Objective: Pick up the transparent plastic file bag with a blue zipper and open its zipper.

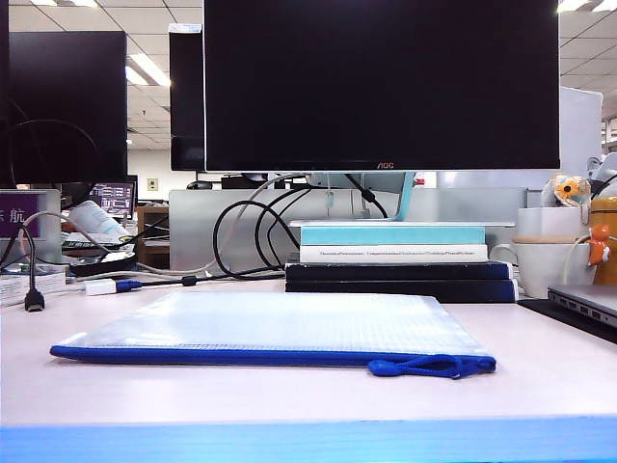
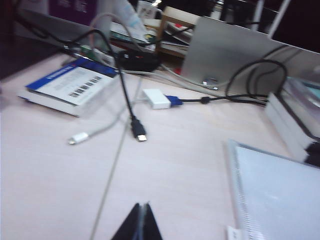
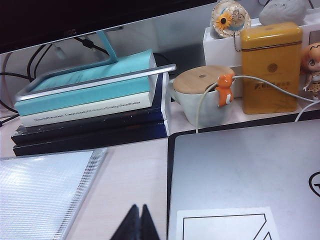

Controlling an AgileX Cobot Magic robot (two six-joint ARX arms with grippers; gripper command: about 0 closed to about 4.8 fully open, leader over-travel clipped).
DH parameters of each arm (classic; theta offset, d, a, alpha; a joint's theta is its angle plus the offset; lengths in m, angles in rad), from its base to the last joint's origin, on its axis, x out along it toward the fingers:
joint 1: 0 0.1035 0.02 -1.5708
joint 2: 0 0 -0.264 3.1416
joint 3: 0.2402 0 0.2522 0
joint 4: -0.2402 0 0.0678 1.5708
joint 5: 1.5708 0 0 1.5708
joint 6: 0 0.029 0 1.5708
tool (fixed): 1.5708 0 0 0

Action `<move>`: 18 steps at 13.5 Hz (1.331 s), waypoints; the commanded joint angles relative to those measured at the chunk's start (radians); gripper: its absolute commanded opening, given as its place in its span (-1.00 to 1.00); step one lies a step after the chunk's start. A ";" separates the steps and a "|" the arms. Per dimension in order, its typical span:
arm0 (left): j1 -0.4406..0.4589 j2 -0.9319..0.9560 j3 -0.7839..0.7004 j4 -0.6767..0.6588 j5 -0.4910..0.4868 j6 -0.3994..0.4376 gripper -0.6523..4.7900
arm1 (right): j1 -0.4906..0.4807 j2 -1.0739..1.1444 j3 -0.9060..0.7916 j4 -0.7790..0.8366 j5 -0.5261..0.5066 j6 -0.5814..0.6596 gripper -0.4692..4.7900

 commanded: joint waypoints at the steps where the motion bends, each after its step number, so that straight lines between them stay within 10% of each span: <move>1: 0.000 -0.003 0.003 0.023 0.031 -0.008 -0.77 | 0.000 -0.001 0.002 0.017 0.001 0.014 -0.85; 4: 0.000 -0.003 0.007 0.061 0.193 -0.140 -0.77 | 0.000 -0.001 0.009 0.017 -0.002 0.130 -0.85; 9: 0.000 0.011 0.166 0.013 0.121 -0.178 -0.77 | 0.000 0.023 0.124 0.008 0.027 0.133 -0.85; 18: -0.004 0.463 0.551 -0.190 0.228 0.058 -0.77 | 0.000 0.650 0.568 -0.135 -0.188 0.006 -0.85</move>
